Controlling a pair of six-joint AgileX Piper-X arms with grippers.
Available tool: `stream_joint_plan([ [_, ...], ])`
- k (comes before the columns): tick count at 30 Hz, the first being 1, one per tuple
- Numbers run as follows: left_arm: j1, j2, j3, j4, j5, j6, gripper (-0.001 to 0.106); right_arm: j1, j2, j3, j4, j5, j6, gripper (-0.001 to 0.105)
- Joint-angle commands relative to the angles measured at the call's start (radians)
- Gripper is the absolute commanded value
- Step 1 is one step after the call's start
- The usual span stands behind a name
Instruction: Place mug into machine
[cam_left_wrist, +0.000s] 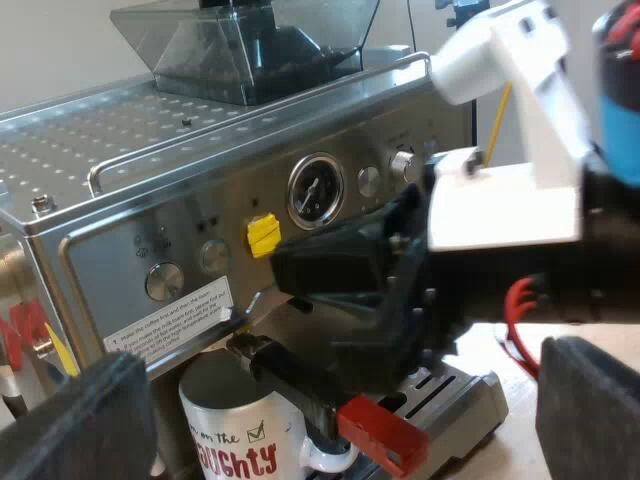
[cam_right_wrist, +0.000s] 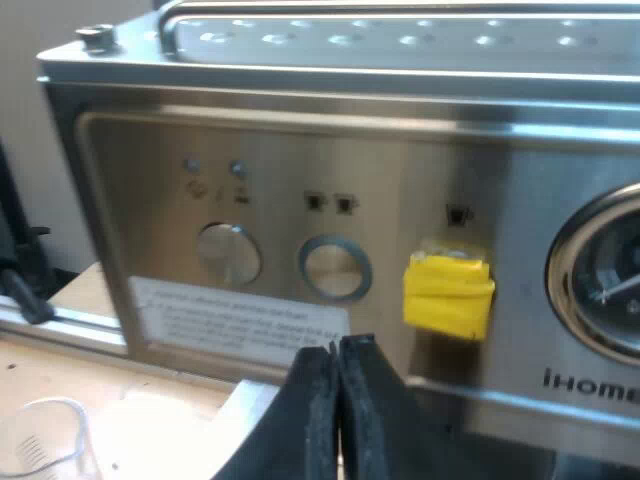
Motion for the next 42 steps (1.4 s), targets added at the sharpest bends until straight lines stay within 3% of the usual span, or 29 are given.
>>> stream_joint_plan([
  [1, -0.002, -0.003, -0.004, 0.013, 0.005, -0.005, 0.078, -0.014, 0.012, -0.022, -0.014, 0.006, -0.028, 0.000],
  [9, -0.002, -0.003, -0.004, 0.036, 0.021, -0.005, 0.078, -0.062, 0.023, -0.026, -0.030, 0.050, -0.032, 0.000],
  [18, -0.002, -0.003, -0.004, 0.036, 0.028, -0.005, 0.078, -0.129, 0.041, -0.028, -0.043, 0.013, -0.031, 0.000],
  [29, -0.002, -0.003, -0.004, 0.036, 0.028, 0.000, 0.078, -0.112, 0.054, -0.028, -0.054, 0.064, -0.034, 0.000],
  [38, -0.002, -0.003, -0.021, 0.036, 0.026, 0.003, 0.078, 0.027, -0.069, -0.028, 0.181, 0.063, -0.023, 0.000],
  [42, -0.002, -0.003, -0.047, 0.036, 0.020, 0.003, 0.078, 0.098, -0.125, -0.028, 0.267, 0.063, 0.022, 0.000],
])
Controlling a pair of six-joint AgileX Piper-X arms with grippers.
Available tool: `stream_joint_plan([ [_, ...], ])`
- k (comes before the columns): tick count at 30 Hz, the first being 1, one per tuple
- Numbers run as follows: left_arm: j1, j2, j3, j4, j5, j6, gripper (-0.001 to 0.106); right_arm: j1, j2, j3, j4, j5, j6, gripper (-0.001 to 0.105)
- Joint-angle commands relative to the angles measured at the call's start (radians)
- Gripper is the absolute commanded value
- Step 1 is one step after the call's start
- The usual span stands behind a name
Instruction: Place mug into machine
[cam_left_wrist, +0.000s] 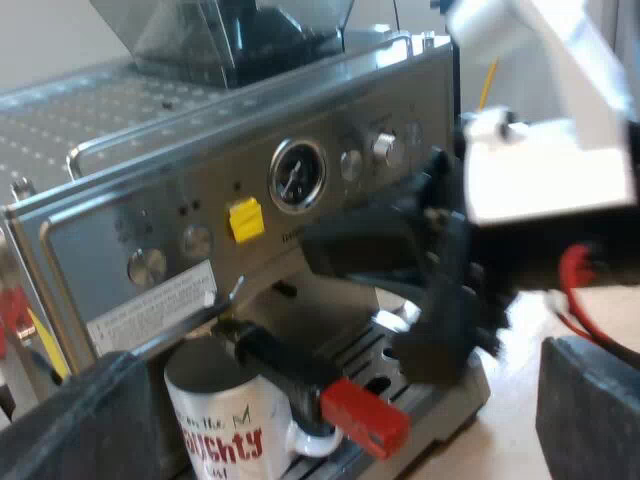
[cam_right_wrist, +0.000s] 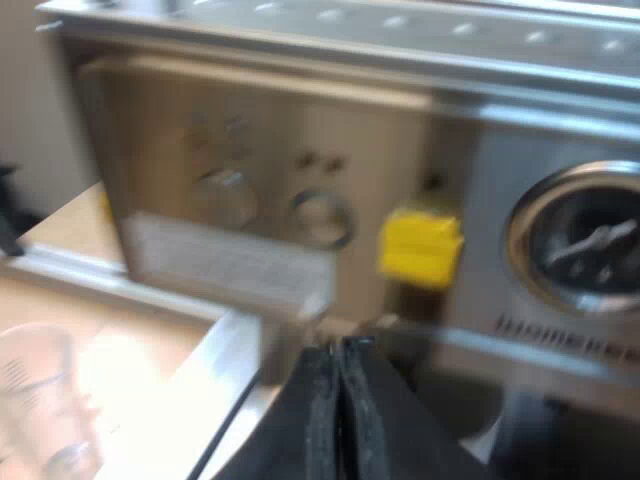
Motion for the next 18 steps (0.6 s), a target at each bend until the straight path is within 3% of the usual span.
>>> stream_joint_plan([
  [1, -0.002, -0.003, -0.019, -0.011, -0.001, -0.001, 0.078, 0.031, -0.039, -0.012, 0.041, 0.006, 0.003, 0.000],
  [4, -0.002, -0.003, -0.030, -0.011, -0.001, -0.001, 0.078, 0.069, -0.076, -0.012, 0.074, 0.004, 0.005, 0.006],
  [9, -0.002, -0.003, -0.033, -0.011, -0.001, -0.001, 0.078, 0.112, -0.144, -0.012, 0.129, -0.002, 0.018, 0.052],
  [12, -0.002, -0.003, -0.036, -0.011, -0.001, -0.001, 0.078, 0.114, -0.192, -0.012, 0.184, -0.029, 0.018, 0.070],
  [16, -0.002, -0.003, -0.043, -0.011, -0.001, -0.003, 0.078, 0.112, -0.241, -0.012, 0.255, -0.033, 0.018, 0.074],
  [18, -0.002, -0.003, -0.049, -0.020, -0.006, -0.038, 0.078, 0.111, -0.267, -0.012, 0.284, -0.040, 0.009, 0.074],
])
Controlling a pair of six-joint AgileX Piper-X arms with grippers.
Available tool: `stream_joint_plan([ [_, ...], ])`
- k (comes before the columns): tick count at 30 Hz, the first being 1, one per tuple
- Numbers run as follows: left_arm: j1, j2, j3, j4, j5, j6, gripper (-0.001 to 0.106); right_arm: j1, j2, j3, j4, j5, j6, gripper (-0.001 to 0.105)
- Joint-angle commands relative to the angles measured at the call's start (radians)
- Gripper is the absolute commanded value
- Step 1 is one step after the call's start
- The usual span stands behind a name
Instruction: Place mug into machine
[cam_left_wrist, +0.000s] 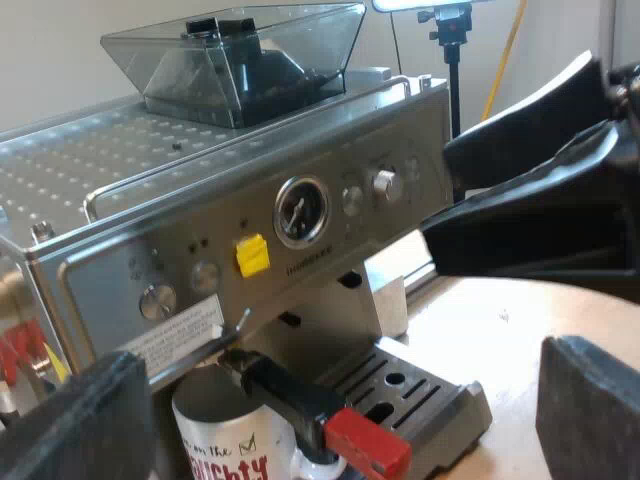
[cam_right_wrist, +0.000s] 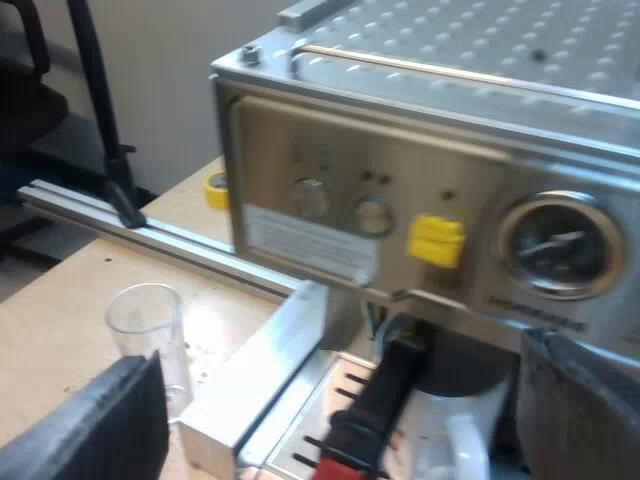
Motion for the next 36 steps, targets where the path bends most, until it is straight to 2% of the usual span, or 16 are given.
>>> stream_joint_plan([
  [1, -0.002, 0.000, -0.016, -0.026, -0.010, -0.050, 0.078, -0.003, -0.035, -0.012, 0.036, -0.019, -0.031, 0.074],
  [2, -0.002, 0.009, -0.018, -0.034, -0.028, -0.090, 0.078, -0.016, -0.054, -0.012, 0.058, -0.044, -0.072, 0.074],
  [3, -0.002, 0.024, -0.025, -0.040, -0.051, -0.119, 0.078, -0.030, -0.066, -0.012, 0.073, -0.057, -0.078, 0.074],
  [5, -0.002, 0.052, -0.040, -0.052, -0.077, -0.130, 0.078, -0.067, -0.085, -0.012, 0.092, -0.073, -0.075, 0.074],
  [10, -0.002, 0.165, -0.115, -0.080, -0.143, -0.130, 0.078, -0.186, -0.167, -0.012, 0.195, -0.188, 0.015, 0.074],
  [14, -0.002, 0.269, -0.189, -0.080, -0.161, -0.128, 0.078, -0.310, -0.247, -0.012, 0.312, -0.200, 0.018, 0.074],
  [19, 0.002, 0.370, -0.229, -0.089, -0.199, -0.083, 0.078, -0.469, -0.322, -0.012, 0.439, -0.335, 0.018, 0.074],
  [23, 0.065, 0.433, -0.235, -0.088, -0.196, -0.080, 0.078, -0.647, -0.362, -0.012, 0.514, -0.422, 0.010, 0.074],
  [25, 0.119, 0.453, -0.235, -0.087, -0.169, -0.080, 0.078, -0.725, -0.372, -0.012, 0.529, -0.482, -0.001, 0.074],
  [27, 0.206, 0.471, -0.235, -0.087, -0.094, -0.080, 0.078, -0.822, -0.382, -0.012, 0.536, -0.544, -0.023, 0.074],
  [28, 0.215, 0.472, -0.235, -0.087, -0.087, -0.080, 0.078, -0.852, -0.384, -0.012, 0.536, -0.561, -0.028, 0.074],
  [30, 0.347, 0.489, -0.235, -0.087, -0.002, -0.080, 0.078, -0.978, -0.385, -0.012, 0.541, -0.630, -0.045, 0.074],
  [33, 0.470, 0.489, -0.235, -0.079, 0.065, -0.080, 0.078, -1.097, -0.385, -0.012, 0.578, -0.692, -0.058, 0.074],
  [36, 0.540, 0.470, -0.235, -0.050, 0.074, -0.080, 0.078, -1.192, -0.385, -0.012, 0.614, -0.722, -0.083, 0.074],
])
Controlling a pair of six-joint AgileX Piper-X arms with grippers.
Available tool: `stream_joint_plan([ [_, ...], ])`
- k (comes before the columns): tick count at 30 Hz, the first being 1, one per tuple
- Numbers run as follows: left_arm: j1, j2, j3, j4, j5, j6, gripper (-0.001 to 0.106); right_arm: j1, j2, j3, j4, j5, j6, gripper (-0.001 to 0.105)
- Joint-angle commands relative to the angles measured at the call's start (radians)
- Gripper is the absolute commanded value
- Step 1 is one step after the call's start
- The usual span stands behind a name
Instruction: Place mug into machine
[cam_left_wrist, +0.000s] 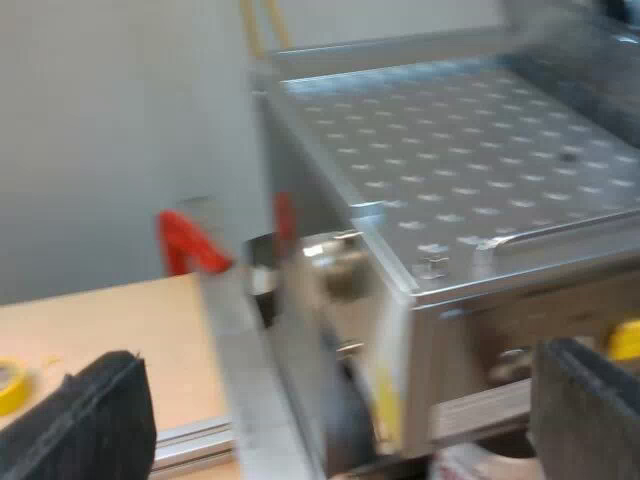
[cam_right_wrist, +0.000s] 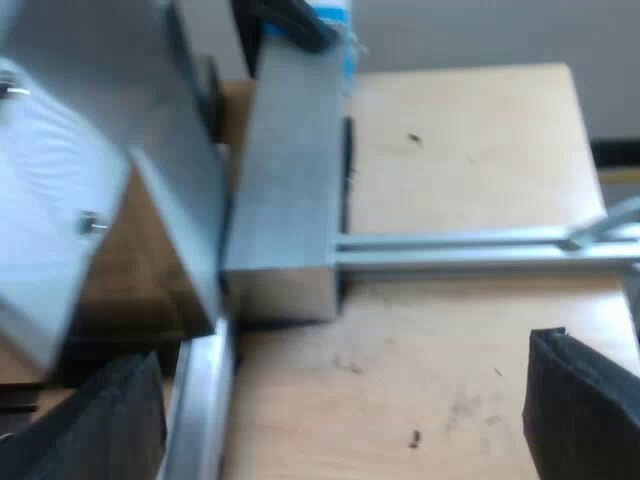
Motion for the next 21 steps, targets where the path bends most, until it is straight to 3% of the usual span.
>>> stream_joint_plan([
  [1, 0.035, -0.019, -0.007, 0.019, 0.026, 0.002, 0.078, -0.074, -0.010, -0.012, 0.038, -0.034, -0.046, 0.074],
  [9, 0.036, -0.140, -0.008, 0.106, 0.026, 0.002, 0.078, -0.166, -0.102, 0.006, 0.078, -0.031, -0.099, 0.074],
  [21, 0.036, -0.441, -0.009, 0.263, 0.006, 0.004, 0.078, -0.166, -0.460, 0.163, 0.088, -0.031, -0.099, 0.074],
])
